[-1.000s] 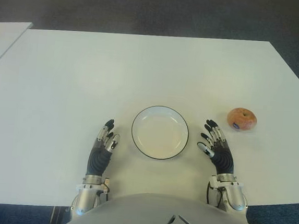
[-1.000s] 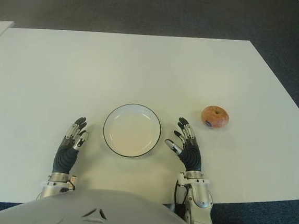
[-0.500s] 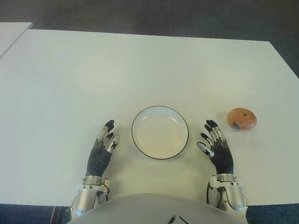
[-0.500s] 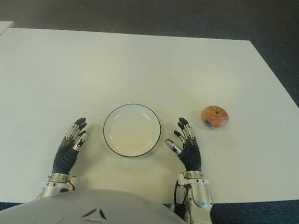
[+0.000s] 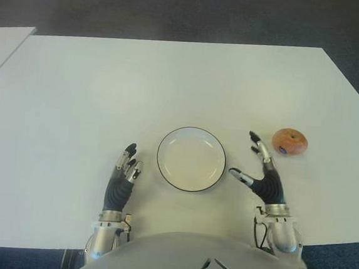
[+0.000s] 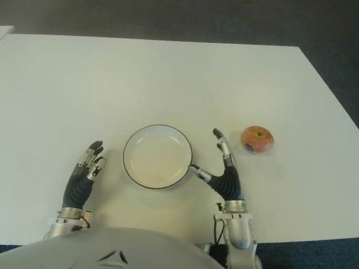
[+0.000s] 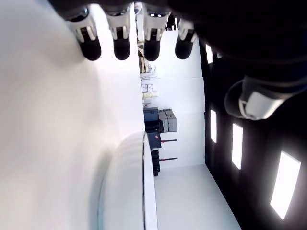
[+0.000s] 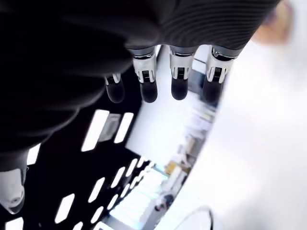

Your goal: Put the apples into the plate.

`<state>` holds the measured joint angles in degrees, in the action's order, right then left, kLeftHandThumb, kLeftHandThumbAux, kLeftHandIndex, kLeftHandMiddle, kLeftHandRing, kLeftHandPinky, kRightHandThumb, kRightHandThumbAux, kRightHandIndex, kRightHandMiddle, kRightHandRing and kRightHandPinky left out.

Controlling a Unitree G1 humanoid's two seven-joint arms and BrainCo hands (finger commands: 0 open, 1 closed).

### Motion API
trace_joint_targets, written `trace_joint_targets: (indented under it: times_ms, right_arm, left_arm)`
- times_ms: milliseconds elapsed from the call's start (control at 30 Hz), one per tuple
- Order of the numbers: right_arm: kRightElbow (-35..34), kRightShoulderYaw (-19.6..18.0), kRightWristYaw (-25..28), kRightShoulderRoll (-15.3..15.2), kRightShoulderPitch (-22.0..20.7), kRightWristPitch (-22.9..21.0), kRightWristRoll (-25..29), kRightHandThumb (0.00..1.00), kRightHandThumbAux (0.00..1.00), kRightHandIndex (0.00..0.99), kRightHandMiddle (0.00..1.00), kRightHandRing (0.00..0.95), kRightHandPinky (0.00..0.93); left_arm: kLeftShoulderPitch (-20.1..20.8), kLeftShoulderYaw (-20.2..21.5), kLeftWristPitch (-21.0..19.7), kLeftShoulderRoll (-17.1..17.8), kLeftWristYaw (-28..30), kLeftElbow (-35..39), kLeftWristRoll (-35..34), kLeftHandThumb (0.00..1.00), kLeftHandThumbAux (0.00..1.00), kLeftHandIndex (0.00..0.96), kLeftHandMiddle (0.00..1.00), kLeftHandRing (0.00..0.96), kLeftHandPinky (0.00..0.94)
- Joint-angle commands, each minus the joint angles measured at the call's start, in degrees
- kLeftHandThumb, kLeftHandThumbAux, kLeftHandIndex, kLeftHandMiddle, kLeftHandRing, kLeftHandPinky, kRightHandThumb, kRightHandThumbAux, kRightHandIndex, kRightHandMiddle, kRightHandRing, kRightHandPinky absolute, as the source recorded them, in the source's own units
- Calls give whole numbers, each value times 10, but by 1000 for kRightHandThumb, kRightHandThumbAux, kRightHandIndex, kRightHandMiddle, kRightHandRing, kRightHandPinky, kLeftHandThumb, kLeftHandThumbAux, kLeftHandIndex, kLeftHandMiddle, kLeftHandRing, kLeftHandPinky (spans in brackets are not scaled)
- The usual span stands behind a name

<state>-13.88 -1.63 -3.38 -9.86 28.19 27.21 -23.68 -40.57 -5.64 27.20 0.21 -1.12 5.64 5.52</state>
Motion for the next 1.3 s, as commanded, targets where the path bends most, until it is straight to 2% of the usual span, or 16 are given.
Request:
trace_joint_targets:
  times_ms: [33, 133, 267, 367, 467, 667, 933, 1067, 1300]
  right_arm:
    - [42, -56, -120, -109, -102, 39, -191, 241, 482, 5, 11, 0, 0]
    - [59, -62, -154, -143, -141, 21, -234, 240, 446, 8, 16, 0, 0]
    - [85, -59, -175, -174, -171, 4, -262, 242, 412, 6, 10, 0, 0]
    - [92, -54, -161, -202, -194, -44, -307, 255, 380, 2, 3, 0, 0]
    - [91, -49, -143, -220, -206, -75, -322, 295, 344, 3, 1, 0, 0]
    - [105, -45, -93, -256, -235, -110, -306, 324, 307, 0, 0, 0, 0]
    - [151, -27, -67, -282, -269, -128, -288, 316, 267, 0, 0, 0, 0]
    - [242, -16, -61, -302, -310, -128, -271, 300, 245, 0, 0, 0, 0]
    - [358, 7, -84, -328, -351, -112, -253, 280, 212, 0, 0, 0, 0]
  left_arm:
    - [9, -5, -24, 1, 11, -15, -14, 36, 388, 0, 0, 0, 25]
    - [10, -4, -23, 2, 18, -18, -28, 38, 387, 0, 0, 0, 26]
    - [11, -3, -16, 3, 18, -23, -30, 43, 391, 0, 0, 0, 21]
    - [11, -1, -9, 4, 15, -28, -25, 46, 398, 0, 0, 0, 16]
    - [13, -1, -2, 4, 13, -32, -20, 50, 394, 0, 0, 0, 15]
    - [14, 1, 5, 5, 12, -36, -18, 54, 387, 0, 0, 0, 23]
    - [11, 4, 7, 10, 15, -36, -22, 59, 378, 0, 0, 0, 23]
    - [9, 5, 5, 13, 18, -33, -25, 59, 378, 0, 0, 0, 27]
    - [2, 7, 18, 21, 18, -30, -26, 61, 372, 0, 0, 0, 23]
